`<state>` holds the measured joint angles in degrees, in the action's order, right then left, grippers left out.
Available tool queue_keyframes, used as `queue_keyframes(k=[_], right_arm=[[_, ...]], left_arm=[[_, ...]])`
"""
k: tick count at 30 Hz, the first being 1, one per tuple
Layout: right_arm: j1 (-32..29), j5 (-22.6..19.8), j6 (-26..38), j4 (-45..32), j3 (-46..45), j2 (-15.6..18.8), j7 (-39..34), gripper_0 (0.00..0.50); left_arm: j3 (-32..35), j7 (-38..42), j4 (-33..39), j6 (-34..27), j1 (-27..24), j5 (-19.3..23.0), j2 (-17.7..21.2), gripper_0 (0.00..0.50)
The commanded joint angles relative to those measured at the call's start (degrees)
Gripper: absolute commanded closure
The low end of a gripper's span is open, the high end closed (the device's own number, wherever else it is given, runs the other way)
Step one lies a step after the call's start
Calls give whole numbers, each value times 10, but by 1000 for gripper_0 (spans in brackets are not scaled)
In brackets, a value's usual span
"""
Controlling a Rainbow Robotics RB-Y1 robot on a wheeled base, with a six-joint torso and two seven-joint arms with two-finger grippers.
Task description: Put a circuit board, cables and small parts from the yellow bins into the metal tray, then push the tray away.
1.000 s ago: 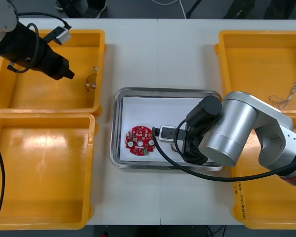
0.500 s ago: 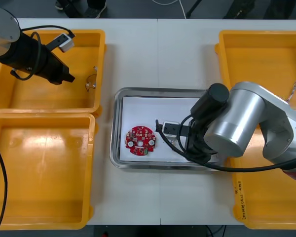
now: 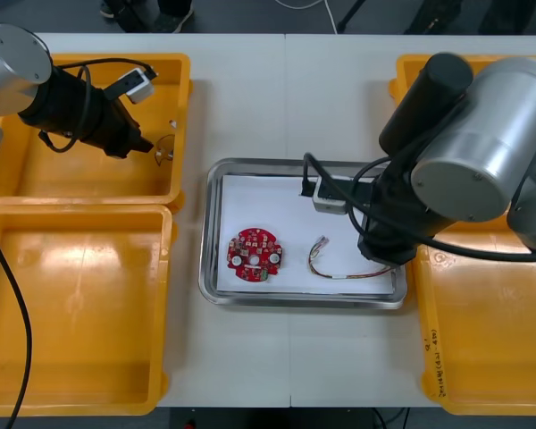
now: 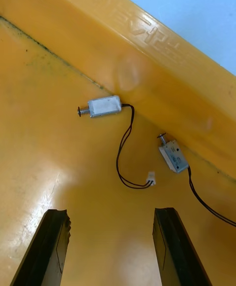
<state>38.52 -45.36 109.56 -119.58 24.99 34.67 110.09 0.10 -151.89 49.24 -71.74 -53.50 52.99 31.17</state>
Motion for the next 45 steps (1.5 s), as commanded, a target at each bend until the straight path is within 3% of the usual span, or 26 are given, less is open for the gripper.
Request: queue_keyframes(k=[1, 9, 19, 25, 29, 37, 45], right_arm=[[40, -40, 4, -20, -75, -6, -10, 0], [52, -111, 4, -18, -140, 51, -87, 0], [52, -125, 4, 15, -227, 105, -170, 0], [52, -131, 4, 77, -291, 114, -195, 0], [52, -110, 4, 131, -332, 116, -189, 0], [62, -19, 4, 185, -344, 115, -191, 0], [92, 26, 4, 266, -352, 115, -193, 0]], left_arm=[[16, -31, -8, 25, -34, 5, -16, 0], [16, -31, -14, 35, -34, 1, -27, 0], [-1, -31, -16, 38, -34, 0, -32, 0], [-7, -31, -18, 41, -34, 1, -35, 0], [-21, -31, -18, 50, -34, 0, -34, 0], [-45, -31, -18, 60, -34, -5, -35, 0], [-55, -22, -18, 60, -33, -17, -35, 0]])
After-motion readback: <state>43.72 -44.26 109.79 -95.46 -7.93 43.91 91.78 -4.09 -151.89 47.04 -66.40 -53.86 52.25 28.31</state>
